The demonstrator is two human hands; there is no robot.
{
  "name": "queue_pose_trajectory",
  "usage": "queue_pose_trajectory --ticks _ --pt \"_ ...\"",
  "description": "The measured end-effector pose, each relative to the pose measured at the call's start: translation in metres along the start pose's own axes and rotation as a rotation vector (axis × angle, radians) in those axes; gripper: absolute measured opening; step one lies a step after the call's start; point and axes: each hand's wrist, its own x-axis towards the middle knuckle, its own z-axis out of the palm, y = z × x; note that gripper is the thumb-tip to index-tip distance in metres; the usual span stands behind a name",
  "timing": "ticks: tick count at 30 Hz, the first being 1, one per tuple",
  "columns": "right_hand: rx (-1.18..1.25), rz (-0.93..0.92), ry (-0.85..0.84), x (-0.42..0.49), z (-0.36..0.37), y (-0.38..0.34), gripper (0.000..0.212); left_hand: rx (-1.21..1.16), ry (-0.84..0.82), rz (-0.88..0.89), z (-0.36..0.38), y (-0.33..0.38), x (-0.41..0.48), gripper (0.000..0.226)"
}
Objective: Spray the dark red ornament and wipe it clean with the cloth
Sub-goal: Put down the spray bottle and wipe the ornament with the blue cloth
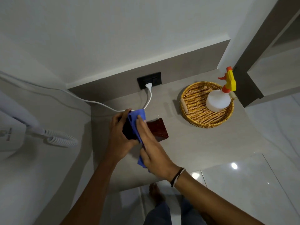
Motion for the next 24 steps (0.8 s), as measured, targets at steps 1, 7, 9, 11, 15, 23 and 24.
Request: queue_pose_trajectory --ticks 1,7,9,11,15,23,24 --pt "0.004 -0.024 0.005 0.001 0.002 0.0 0.104 -0.016 0.005 -0.008 -0.001 -0.001 0.0 0.099" --pt "-0.339 0.215 -0.104 -0.017 -0.037 0.078 0.095 0.083 0.033 0.001 -0.002 0.005 -0.005 0.11" --pt "-0.313 0.261 -0.114 -0.015 -0.041 0.079 0.095 0.083 0.034 -0.004 -0.001 0.009 -0.005 0.11" --pt "-0.209 0.148 -0.069 -0.009 -0.029 0.059 0.097 0.066 0.035 -0.005 -0.002 0.011 -0.006 0.109" --pt "-0.055 -0.044 -0.001 -0.006 0.009 0.015 0.109 0.045 0.026 -0.024 -0.004 0.006 -0.004 0.107" --pt "-0.598 0.23 -0.112 -0.01 -0.046 0.093 0.085 0.014 0.037 -0.037 -0.002 0.003 -0.007 0.11" --pt "-0.523 0.276 -0.114 -0.012 -0.055 0.1 0.085 0.009 0.035 -0.042 -0.002 0.002 -0.006 0.11"
